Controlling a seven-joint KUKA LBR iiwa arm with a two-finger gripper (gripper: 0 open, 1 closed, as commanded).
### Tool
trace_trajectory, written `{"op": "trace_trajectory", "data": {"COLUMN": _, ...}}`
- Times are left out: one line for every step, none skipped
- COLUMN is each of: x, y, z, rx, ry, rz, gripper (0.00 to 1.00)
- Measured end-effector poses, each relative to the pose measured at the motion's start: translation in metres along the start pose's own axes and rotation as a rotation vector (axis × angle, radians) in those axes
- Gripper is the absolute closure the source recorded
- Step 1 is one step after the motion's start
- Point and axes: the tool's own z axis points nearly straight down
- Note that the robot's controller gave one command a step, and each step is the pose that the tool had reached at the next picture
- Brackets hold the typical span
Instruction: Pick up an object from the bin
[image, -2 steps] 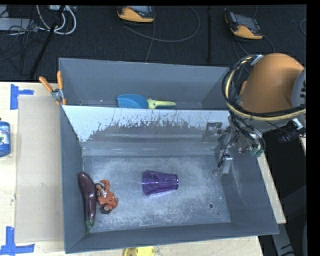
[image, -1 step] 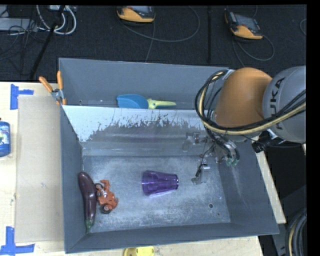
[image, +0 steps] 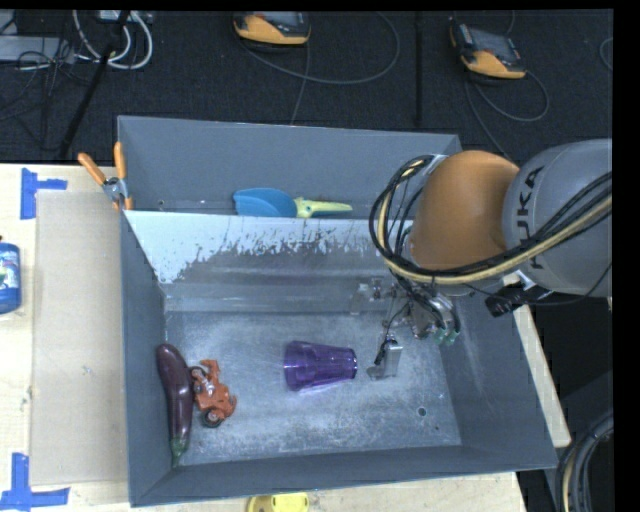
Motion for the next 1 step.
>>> {"op": "trace_trajectory", "data": {"x": -0.0168, "y": 0.0116, "z": 0.0264, "rx": 0.003, "ry": -0.008, "rz": -0.049, "gripper": 0.00}}
